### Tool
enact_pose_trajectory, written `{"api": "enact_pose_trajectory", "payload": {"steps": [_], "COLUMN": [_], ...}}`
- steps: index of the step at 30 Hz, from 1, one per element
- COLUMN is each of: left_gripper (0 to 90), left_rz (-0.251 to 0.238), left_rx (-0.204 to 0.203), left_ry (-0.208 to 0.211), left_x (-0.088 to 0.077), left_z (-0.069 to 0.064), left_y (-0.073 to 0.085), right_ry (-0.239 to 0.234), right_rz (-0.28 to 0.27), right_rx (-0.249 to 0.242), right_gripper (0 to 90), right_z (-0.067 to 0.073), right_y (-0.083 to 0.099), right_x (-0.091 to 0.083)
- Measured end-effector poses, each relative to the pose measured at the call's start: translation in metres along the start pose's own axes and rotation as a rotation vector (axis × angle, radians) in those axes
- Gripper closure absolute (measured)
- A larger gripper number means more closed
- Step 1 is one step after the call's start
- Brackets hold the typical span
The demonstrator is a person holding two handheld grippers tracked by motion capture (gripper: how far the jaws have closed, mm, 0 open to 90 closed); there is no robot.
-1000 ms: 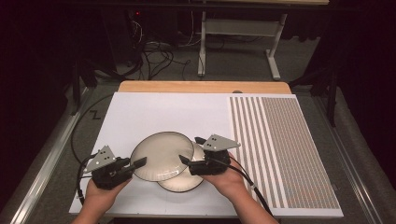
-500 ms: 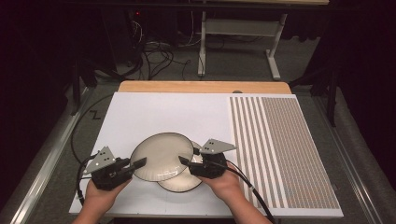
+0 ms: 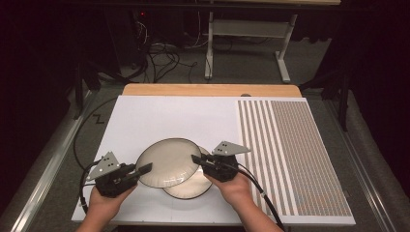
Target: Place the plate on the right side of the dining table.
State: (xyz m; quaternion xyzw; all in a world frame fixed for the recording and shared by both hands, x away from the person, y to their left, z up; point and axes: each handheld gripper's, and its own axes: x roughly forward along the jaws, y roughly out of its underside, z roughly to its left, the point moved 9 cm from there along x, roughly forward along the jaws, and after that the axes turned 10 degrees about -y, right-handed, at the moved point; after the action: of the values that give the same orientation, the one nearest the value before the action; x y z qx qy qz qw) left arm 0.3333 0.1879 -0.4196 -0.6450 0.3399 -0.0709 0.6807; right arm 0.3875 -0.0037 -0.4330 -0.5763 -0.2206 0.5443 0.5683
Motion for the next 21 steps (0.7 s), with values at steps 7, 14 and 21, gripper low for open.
{"api": "enact_pose_trajectory", "payload": {"steps": [7,14,21], "left_gripper": [79.3,78.9,78.4], "left_rz": [0.001,-0.027,-0.007], "left_rx": [-0.032,-0.047,-0.056], "left_ry": [0.025,0.027,0.042], "left_x": [-0.001,0.0,0.017], "left_z": [-0.001,-0.008,-0.024], "left_y": [0.0,-0.012,-0.021], "right_ry": [-0.014,-0.001,0.028], "right_rz": [-0.019,-0.034,-0.039], "right_rx": [0.007,-0.019,-0.017], "right_gripper": [85.1,85.8,86.0], "right_z": [0.002,0.005,-0.005], "right_y": [-0.003,-0.01,-0.012], "right_x": [-0.005,-0.017,-0.04]}}
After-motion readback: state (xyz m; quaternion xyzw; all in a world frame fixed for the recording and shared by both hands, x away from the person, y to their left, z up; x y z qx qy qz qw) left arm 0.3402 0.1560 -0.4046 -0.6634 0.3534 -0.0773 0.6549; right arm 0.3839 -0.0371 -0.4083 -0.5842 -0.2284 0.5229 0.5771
